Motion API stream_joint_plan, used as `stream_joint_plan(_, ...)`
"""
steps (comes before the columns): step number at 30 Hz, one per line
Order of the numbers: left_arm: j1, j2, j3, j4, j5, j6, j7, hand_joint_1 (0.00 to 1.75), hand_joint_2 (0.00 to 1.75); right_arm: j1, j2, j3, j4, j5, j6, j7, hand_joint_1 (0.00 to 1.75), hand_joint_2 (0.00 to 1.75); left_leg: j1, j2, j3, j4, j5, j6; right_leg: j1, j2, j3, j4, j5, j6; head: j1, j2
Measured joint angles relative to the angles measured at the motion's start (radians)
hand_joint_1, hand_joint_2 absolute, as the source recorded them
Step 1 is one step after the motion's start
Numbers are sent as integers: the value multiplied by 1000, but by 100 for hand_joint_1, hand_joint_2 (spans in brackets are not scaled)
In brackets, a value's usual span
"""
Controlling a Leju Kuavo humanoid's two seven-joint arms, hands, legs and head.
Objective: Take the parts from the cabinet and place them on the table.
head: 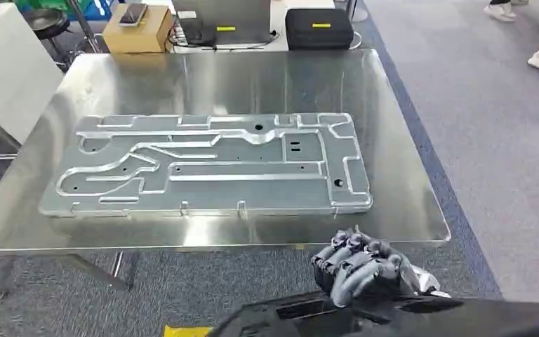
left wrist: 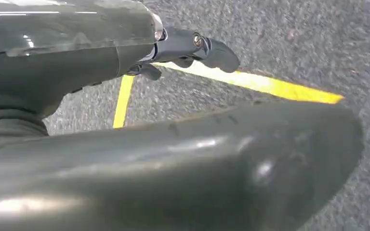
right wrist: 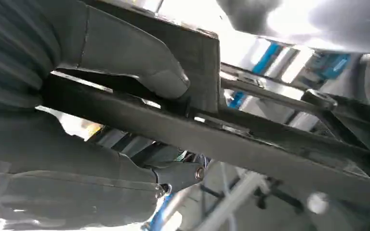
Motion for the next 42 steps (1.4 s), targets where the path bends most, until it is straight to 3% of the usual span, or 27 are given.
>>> stream_joint_plan(2, -4, 0, 0, 0, 0, -2, -3, 0, 0, -6, 0, 0, -16, 2, -5, 2, 164, 175, 1, 2, -68, 121, -37, -11, 0, -2, 15, -2, -13, -10, 0, 0)
stream_joint_plan(4, -1, 1, 0, 0, 0, -4, -3, 0, 0, -5, -1, 0, -21, 3, -6, 2, 164, 175, 2, 2, -157, 247, -103, -18, 2, 0, 29, -2, -28, -12, 0, 0)
stream_joint_plan(5, 1, 1, 0, 0, 0, -5, -3, 0, 0, -5, -1, 0, -21, 3, -6, 2, 164, 175, 2, 2, -180, 264, -107, -21, 2, 2, 38, -2, -35, -11, 0, 0)
stream_joint_plan(7, 2, 1, 0, 0, 0, -6, -3, 0, 0, -5, -1, 0, -25, 4, -8, 3, 164, 175, 2, 3, -171, 180, -39, -18, 2, 4, 64, -2, -54, -9, 0, 0)
stream_joint_plan(9, 3, 3, 0, 0, 0, -6, -3, 0, 0, -5, -1, 0, -28, 7, -11, 5, 164, 175, 1, 3, -124, 14, 90, -6, 2, 4, 94, -2, -75, -4, 0, 0)
stream_joint_plan(10, 4, 5, 0, 0, 0, -8, -3, 0, 0, -3, -1, 0, -30, 11, -20, 6, 164, 175, -3, 2, -121, -13, 104, 2, 3, 4, 101, -2, -83, 0, 0, 0)
stream_joint_plan(11, 3, 5, 0, 0, -1, -8, -3, 0, 0, -2, -2, -1, -33, 10, -32, 7, 164, 175, -10, 4, -123, -24, 65, 8, 3, 7, 95, -1, -85, 6, -1, 0)
stream_joint_plan(12, 5, 6, 0, 0, -1, -8, -3, 0, 0, -6, -1, -3, -34, 0, -49, 8, 164, 175, -10, 4, -121, -22, 100, 16, 4, 8, 96, -1, -90, 13, 0, 0)
stream_joint_plan(15, 0, 8, -2, 0, -11, -7, -3, 0, 0, -67, -1, -38, -14, -55, -77, 8, 164, 175, 1, 6, -106, -40, 98, 27, 4, 7, 104, -1, -107, 28, 0, 0)
stream_joint_plan(17, -8, 9, -6, 0, -13, -6, -3, 0, 0, -116, 4, -84, 19, -84, -79, 8, 164, 175, 1, 6, -98, -46, 93, 37, 2, 4, 56, 90, -145, 39, 0, 0)
stream_joint_plan(19, -11, 9, -9, 0, -11, -6, -3, 0, 0, -146, 13, -122, 64, -106, -43, 11, 164, 175, 0, 6, -94, -45, 86, 43, -4, 4, -41, 244, -192, 48, 0, 0)
stream_joint_plan(20, -10, 8, -10, 0, -9, -6, -3, 0, 0, -163, 16, -140, 93, -106, -33, 15, 164, 175, 0, 5, -91, -45, 82, 43, -7, 3, -83, 296, -194, 52, 0, 0)
stream_joint_plan(21, -9, 8, -11, 0, -8, -6, -3, 0, 0, -175, 18, -157, 117, -105, -30, 18, 164, 175, 1, 4, -87, -44, 79, 41, -10, 3, -99, 299, -172, 55, 0, 0)
stream_joint_plan(22, -9, 8, -11, 0, -8, -6, -3, 0, 0, -185, 18, -174, 136, -101, -33, 19, 164, 175, 2, 1, -80, -44, 74, 41, -13, 2, -94, 261, -124, 58, 0, 0)
stream_joint_plan(24, -9, 8, -12, 0, -8, -6, -3, 0, 0, -214, 18, -194, 166, -80, -47, 21, 164, 175, 4, -3, -63, -39, 60, 33, -18, 0, -42, 108, -8, 59, 0, 0)
stream_joint_plan(25, -9, 8, -12, 0, -8, -6, -6, 0, 0, -239, 23, -203, 195, -53, -67, 29, 164, 175, 4, -3, -59, -38, 52, 26, -18, -2, -21, 53, 10, 56, 0, 0)
stream_joint_plan(26, -13, 10, -14, 0, -8, -6, -10, 0, 0, -272, 30, -215, 241, -13, -105, 34, 164, 175, -3, -2, -64, -30, 48, 19, -10, -2, -17, 37, 4, 51, 0, 0)
stream_joint_plan(27, -14, 10, -19, 0, -8, -9, -12, 0, 0, -303, 34, -228, 275, 27, -147, 34, 164, 175, -1, -1, -74, -30, 51, 13, -9, 0, -13, 25, -12, 35, 0, 0)
stream_joint_plan(29, -17, 11, -31, 0, -8, -17, -18, 0, 0, -327, 39, -258, 353, 130, -246, 36, 164, 175, -1, 1, -72, -37, 53, 4, -6, 1, -18, 21, -12, 26, -1, 0)
stream_joint_plan(31, -17, 11, -39, 0, -8, -19, -21, 0, 0, -350, 39, -262, 412, 233, -329, 35, 164, 175, 3, 2, -77, -13, 32, -8, -12, -3, -5, 7, -9, 11, 0, 0)
stream_joint_plan(32, -18, 11, -40, 0, -7, -19, -22, 0, 0, -368, 39, -261, 436, 273, -358, 37, 164, 175, 2, 2, -102, 39, 6, -12, -12, -4, -4, 7, -11, 7, -1, 0)
stream_joint_plan(34, -20, 14, -45, 0, -1, -16, -20, 0, 0, -418, 39, -256, 506, 355, -430, 58, 164, 175, 4, 2, -187, 195, -52, -18, -10, -4, -2, 7, -13, 3, 0, 0)
stream_joint_plan(36, -20, 14, -46, 0, -1, -16, -18, 0, 0, -471, 39, -237, 593, 451, -498, 100, 164, 175, 4, 2, -240, 267, -49, -20, -8, -3, 1, 7, -15, 0, 0, 0)
stream_joint_plan(37, -21, 15, -46, 0, -1, -16, -18, 0, 0, -491, 39, -223, 632, 514, -524, 122, 164, 175, 4, 2, -233, 230, -11, -18, -6, -3, 5, 8, -18, 0, 0, 0)
stream_joint_plan(39, -21, 17, -46, 0, -1, -24, -27, 0, 0, -533, 39, -189, 703, 664, -573, 156, 164, 175, 3, 3, -169, 71, 88, -9, -5, -3, 16, 8, -25, 2, 0, 0)
stream_joint_plan(40, -21, 20, -47, 0, -1, -31, -36, 0, 0, -556, 39, -164, 744, 744, -601, 170, 164, 175, 2, 2, -141, -4, 119, -1, -5, -3, 19, 7, -28, 5, 0, 0)
stream_joint_plan(42, -25, 23, -51, 0, -1, -42, -55, 0, 0, -605, 39, -90, 843, 906, -652, 191, 164, 175, -5, 1, -129, -31, 104, 8, 2, 0, 13, 10, -27, 16, 0, 0)
